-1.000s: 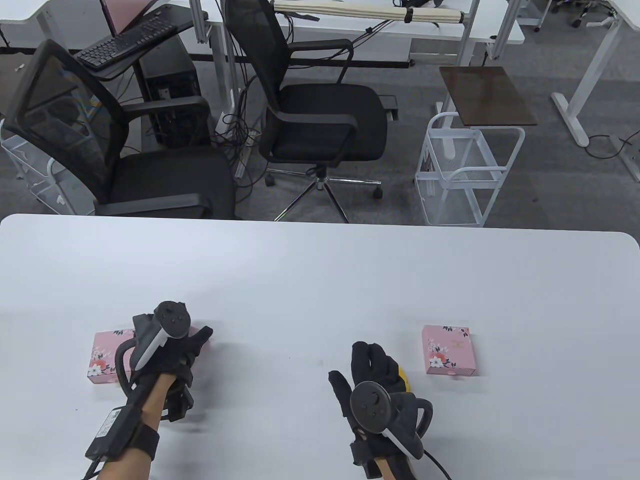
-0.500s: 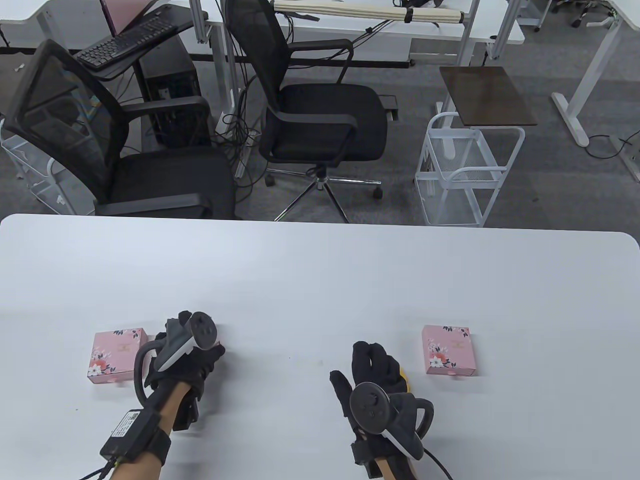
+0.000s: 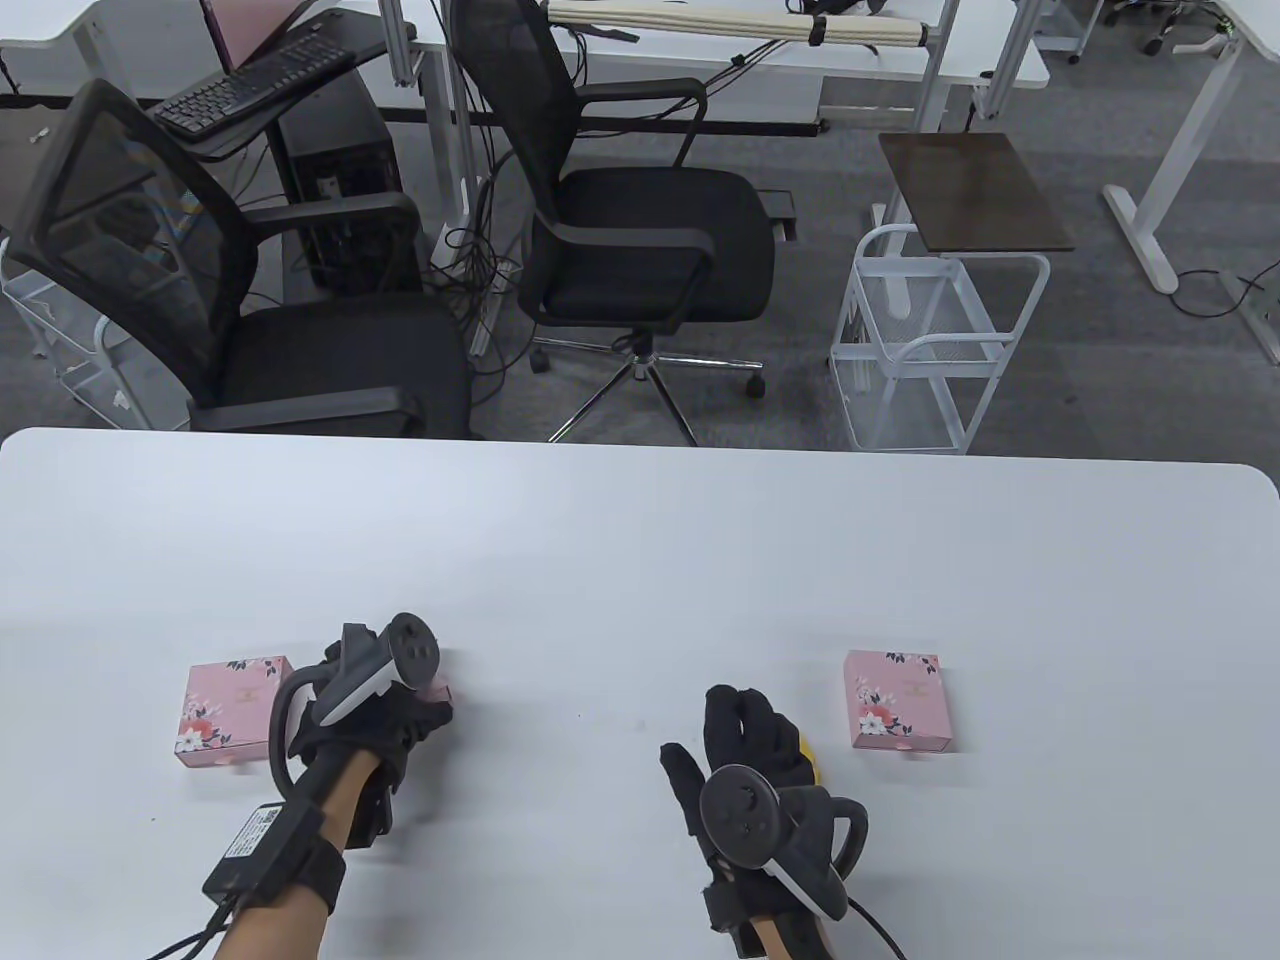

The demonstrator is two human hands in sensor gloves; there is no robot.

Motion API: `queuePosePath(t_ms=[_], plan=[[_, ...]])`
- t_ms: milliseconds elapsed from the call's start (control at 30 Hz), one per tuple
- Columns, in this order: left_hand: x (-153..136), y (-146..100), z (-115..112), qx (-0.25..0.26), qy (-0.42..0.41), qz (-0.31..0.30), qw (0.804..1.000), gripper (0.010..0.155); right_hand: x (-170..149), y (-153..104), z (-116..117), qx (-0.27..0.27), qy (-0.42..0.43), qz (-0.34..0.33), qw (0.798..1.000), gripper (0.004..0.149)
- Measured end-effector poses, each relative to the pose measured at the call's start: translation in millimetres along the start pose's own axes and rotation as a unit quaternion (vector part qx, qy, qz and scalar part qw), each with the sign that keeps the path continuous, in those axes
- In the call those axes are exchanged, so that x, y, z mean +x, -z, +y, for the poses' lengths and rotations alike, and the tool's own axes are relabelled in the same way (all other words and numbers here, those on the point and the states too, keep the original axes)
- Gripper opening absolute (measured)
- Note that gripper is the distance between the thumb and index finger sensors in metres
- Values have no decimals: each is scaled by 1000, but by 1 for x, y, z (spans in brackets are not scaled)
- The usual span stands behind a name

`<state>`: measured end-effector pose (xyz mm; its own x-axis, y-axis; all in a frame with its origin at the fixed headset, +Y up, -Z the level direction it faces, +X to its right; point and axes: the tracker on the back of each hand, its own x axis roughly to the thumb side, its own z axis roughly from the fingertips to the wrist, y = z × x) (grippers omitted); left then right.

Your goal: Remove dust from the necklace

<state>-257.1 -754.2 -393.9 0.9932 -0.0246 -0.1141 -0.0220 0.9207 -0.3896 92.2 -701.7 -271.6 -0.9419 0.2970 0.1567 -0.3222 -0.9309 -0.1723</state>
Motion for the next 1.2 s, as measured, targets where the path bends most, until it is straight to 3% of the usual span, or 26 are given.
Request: queuePosePath(t_ms=[200,367,433,533,700,933,1033,1200], plan=[[17,-6,11,22,-9,-31,999,81,-1,0,-1,-4,2,0,1000,71],[65,-17,27,47,6,-114,992,81,-3,0,0,-3,1,2,1000,71],[90,-20,29,56,9,-180,982,81,-4,1,1,0,1,3,1000,71],[123,-26,26,71,38,-204,976,81,-7,1,0,3,4,7,1000,71],[165,-27,16,53,96,-231,967,81,-11,1,0,4,9,14,1000,71],[182,-18,1,-16,130,-253,959,80,-12,1,0,15,10,13,1000,70],[178,-17,-1,-37,96,-257,961,80,-12,1,1,22,8,14,1000,70],[166,-26,0,3,82,-268,960,87,-10,1,2,31,-6,9,999,68]])
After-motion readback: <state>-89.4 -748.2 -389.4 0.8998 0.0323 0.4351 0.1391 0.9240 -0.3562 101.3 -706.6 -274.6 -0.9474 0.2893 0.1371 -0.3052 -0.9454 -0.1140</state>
